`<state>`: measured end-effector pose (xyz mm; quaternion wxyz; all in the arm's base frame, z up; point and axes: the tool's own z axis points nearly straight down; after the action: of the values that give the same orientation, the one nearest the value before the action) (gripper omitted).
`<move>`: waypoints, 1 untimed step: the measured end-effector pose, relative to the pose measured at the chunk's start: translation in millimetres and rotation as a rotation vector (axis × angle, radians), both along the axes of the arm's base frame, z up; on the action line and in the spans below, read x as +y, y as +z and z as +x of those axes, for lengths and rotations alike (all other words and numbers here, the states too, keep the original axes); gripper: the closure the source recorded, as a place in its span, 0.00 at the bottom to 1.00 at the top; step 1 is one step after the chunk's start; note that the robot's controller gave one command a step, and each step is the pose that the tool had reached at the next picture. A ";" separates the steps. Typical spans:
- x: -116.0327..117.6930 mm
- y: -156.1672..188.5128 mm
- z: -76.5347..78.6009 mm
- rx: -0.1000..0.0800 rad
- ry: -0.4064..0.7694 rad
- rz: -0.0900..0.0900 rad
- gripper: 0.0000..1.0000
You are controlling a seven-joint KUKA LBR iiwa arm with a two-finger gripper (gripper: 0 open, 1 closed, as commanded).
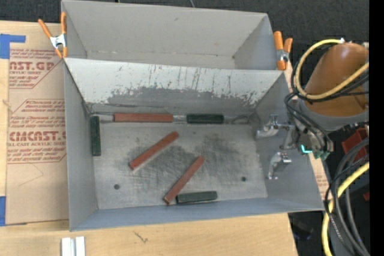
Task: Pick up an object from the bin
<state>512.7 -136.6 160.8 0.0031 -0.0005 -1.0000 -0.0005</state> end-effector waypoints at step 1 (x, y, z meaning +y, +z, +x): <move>0.4 3.6 2.0 -0.007 0.001 -0.002 0.00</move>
Offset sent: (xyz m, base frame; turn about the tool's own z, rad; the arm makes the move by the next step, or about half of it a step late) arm 0.0007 0.1019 -0.0725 -0.0724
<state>514.8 -136.2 164.4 -0.0005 0.0001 -1.0000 0.0003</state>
